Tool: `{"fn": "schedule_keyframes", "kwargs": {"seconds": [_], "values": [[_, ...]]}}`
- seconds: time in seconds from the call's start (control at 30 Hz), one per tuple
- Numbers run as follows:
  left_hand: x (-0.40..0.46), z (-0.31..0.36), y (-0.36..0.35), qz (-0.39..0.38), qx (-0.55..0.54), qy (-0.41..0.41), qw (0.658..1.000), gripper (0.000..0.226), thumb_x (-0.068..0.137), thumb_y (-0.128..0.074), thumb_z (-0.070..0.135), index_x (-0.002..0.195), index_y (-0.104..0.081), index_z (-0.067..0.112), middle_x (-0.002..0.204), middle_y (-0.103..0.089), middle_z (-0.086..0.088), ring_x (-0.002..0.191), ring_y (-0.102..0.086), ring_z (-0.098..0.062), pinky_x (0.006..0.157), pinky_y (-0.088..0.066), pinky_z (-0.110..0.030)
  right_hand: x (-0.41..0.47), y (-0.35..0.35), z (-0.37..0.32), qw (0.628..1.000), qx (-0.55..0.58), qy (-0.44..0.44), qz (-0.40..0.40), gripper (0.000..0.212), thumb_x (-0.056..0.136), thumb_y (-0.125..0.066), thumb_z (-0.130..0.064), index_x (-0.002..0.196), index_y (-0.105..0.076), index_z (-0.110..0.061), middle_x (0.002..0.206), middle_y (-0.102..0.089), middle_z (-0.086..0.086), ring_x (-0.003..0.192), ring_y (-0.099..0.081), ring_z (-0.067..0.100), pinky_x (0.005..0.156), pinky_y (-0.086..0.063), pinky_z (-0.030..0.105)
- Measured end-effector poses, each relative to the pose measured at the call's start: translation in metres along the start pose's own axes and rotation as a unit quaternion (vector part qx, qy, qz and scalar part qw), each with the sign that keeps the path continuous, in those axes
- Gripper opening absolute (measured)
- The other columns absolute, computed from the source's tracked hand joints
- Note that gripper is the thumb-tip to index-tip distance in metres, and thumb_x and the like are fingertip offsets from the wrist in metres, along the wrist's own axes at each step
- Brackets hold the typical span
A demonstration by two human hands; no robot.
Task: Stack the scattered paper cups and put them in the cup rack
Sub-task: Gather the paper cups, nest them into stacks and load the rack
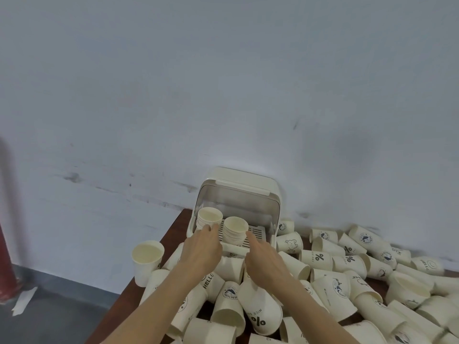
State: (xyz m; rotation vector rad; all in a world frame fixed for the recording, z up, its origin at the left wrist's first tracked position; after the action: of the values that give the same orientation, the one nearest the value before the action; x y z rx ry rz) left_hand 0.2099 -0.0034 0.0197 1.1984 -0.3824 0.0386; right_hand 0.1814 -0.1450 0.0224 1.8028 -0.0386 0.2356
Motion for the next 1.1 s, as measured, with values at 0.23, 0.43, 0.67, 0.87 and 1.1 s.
{"fn": "schedule_keyframes", "kwargs": {"seconds": [0.23, 0.43, 0.67, 0.87, 1.1], "values": [[-0.027, 0.023, 0.012, -0.002, -0.047, -0.017, 0.999, 0.022, 0.097, -0.04, 0.026, 0.115, -0.049, 0.017, 0.108, -0.054, -0.001, 0.094, -0.057, -0.023, 0.067, -0.039, -0.032, -0.035, 0.015, 0.006, 0.999, 0.03, -0.008, 0.008, 0.035, 0.094, -0.041, -0.011, 0.128, -0.042, -0.014, 0.109, -0.055, 0.004, 0.097, -0.053, 0.023, 0.08, -0.046, 0.035], [-0.049, 0.049, 0.017, -0.006, -0.086, -0.035, 0.996, 0.032, 0.097, -0.042, 0.027, 0.125, -0.053, 0.019, 0.123, -0.055, 0.002, 0.106, -0.057, -0.02, 0.08, -0.049, -0.036, -0.064, 0.025, 0.02, 0.998, 0.058, -0.022, 0.029, 0.039, 0.095, -0.042, -0.014, 0.133, -0.04, -0.019, 0.109, -0.052, 0.0, 0.097, -0.052, 0.02, 0.075, -0.044, 0.032], [-0.068, 0.075, 0.014, 0.001, -0.111, -0.062, 0.992, 0.033, 0.097, -0.042, 0.032, 0.127, -0.054, 0.023, 0.123, -0.054, 0.006, 0.105, -0.057, -0.016, 0.085, -0.049, -0.035, -0.096, 0.03, 0.036, 0.996, 0.077, -0.034, 0.042, 0.048, 0.097, -0.041, -0.018, 0.144, -0.033, -0.025, 0.125, -0.051, -0.001, 0.112, -0.05, 0.018, 0.089, -0.044, 0.029], [-0.075, 0.097, 0.006, -0.012, -0.122, -0.086, 0.989, 0.035, 0.098, -0.041, 0.031, 0.131, -0.05, 0.027, 0.123, -0.052, 0.007, 0.109, -0.054, -0.014, 0.087, -0.047, -0.033, -0.115, 0.034, 0.055, 0.994, 0.081, -0.058, 0.047, 0.043, 0.098, -0.04, -0.02, 0.141, -0.036, -0.023, 0.122, -0.051, -0.001, 0.109, -0.05, 0.019, 0.089, -0.044, 0.032], [-0.081, 0.123, -0.009, -0.031, -0.132, -0.109, 0.985, 0.035, 0.097, -0.043, 0.032, 0.131, -0.051, 0.028, 0.125, -0.053, 0.01, 0.113, -0.051, -0.011, 0.091, -0.046, -0.033, -0.137, 0.047, 0.081, 0.992, 0.08, -0.081, 0.055, 0.043, 0.098, -0.04, -0.017, 0.141, -0.036, -0.02, 0.122, -0.051, 0.001, 0.109, -0.05, 0.02, 0.091, -0.043, 0.033]]}}
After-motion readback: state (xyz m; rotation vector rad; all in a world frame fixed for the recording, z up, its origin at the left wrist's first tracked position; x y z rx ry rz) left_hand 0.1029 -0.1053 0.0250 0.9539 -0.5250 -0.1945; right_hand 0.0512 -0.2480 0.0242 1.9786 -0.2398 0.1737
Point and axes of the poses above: each hand's wrist, its own x-axis towards the middle knuckle, its own y-axis out of the back of the hand, z = x × y, the point moved 6 cm from there along x, towards the middle knuckle
